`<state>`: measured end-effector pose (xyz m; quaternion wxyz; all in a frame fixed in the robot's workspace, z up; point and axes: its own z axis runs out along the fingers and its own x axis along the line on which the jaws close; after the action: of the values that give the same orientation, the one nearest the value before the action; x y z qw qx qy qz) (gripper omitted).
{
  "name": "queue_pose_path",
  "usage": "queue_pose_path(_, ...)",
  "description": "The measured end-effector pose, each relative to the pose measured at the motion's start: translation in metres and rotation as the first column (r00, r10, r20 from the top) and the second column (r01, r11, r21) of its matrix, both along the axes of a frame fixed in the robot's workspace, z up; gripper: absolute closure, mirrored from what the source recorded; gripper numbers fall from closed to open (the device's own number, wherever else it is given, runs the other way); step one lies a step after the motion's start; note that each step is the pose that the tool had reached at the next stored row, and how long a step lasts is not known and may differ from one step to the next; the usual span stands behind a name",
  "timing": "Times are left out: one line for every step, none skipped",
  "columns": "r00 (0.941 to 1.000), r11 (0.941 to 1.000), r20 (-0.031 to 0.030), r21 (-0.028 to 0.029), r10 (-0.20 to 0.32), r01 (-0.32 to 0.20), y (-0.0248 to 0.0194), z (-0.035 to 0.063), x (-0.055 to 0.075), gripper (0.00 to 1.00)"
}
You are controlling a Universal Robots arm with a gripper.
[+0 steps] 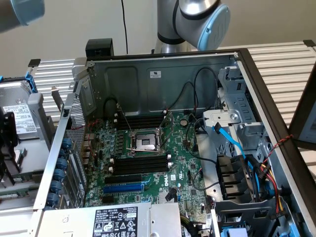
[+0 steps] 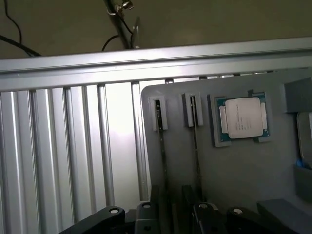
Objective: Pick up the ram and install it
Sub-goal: 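Pick up the ram and move it above insertion slot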
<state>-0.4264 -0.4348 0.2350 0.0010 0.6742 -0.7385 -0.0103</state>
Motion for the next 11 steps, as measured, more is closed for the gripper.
queue_pose_path(1.0,1.0,0.0002,0.0001,0.003,-0.003,-0.0008,-0.0019,0.0,0.67)
queue_pose_path(1.0,1.0,0.0002,0.0001,0.007,-0.007,-0.0015,-0.0037,0.0,0.67)
queue_pose_path(0.9999,0.9999,0.0001,0.0,0.01,-0.01,-0.0021,-0.0054,0.001,0.67)
queue_pose_path(0.9999,0.9999,0.0001,0.0,0.015,-0.015,-0.0025,-0.0073,0.001,0.67)
queue_pose_path(0.9998,0.9998,0.0001,0.0001,0.021,-0.021,-0.0027,-0.0092,0.002,0.67)
queue_pose_path(0.9997,0.9997,0.0,0.0,0.026,-0.026,-0.0029,-0.0109,0.002,0.67)
queue_pose_path(0.9995,0.9995,0.0,0.0001,0.032,-0.032,-0.0029,-0.0127,0.003,0.67)
queue_pose_path(0.9993,0.9993,0.0,0.0001,0.038,-0.038,-0.0029,-0.0145,0.003,0.67)
queue_pose_path(0.999,0.999,0.0001,0.0001,0.044,-0.044,-0.0029,-0.0163,0.004,0.67)
queue_pose_path(0.9987,0.9987,0.0,0.0,0.052,-0.052,-0.0029,-0.0182,0.004,0.67)
queue_pose_path(0.9983,0.9983,0.0001,0.0001,0.058,-0.058,-0.0029,-0.0199,0.004,0.67)
